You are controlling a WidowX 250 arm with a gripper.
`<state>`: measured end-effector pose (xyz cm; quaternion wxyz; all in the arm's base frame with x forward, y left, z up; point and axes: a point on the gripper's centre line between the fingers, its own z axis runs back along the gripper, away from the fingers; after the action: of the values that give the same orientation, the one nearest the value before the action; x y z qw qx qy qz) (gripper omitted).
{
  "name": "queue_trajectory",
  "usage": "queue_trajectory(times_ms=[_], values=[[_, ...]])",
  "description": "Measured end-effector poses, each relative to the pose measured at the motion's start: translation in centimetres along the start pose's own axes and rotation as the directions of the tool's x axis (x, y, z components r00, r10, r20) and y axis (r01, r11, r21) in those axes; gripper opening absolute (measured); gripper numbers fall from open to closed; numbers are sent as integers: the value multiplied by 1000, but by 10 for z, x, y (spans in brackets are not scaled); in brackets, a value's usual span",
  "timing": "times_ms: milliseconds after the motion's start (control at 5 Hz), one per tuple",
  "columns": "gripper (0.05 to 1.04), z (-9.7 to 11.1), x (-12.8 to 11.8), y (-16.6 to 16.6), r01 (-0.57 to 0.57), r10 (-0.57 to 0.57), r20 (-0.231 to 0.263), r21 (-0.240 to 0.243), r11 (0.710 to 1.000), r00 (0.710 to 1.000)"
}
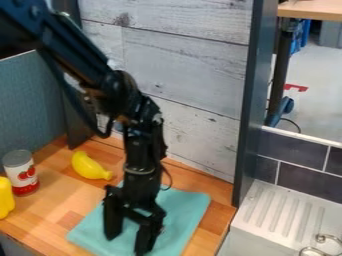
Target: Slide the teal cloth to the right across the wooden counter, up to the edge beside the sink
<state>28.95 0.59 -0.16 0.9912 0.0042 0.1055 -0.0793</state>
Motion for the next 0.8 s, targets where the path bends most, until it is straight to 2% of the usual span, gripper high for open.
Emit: queue_trajectory(times_ms=[200, 400, 600, 800], values=[[1001, 5, 27, -10, 42, -42, 15, 10, 999, 999], [1001, 12, 50, -15, 29, -28, 57, -14, 999, 998], [1001, 14, 52, -15, 10, -9, 65, -16, 1000, 998], [1001, 14, 43, -16, -23, 24, 70, -17, 1000, 997]])
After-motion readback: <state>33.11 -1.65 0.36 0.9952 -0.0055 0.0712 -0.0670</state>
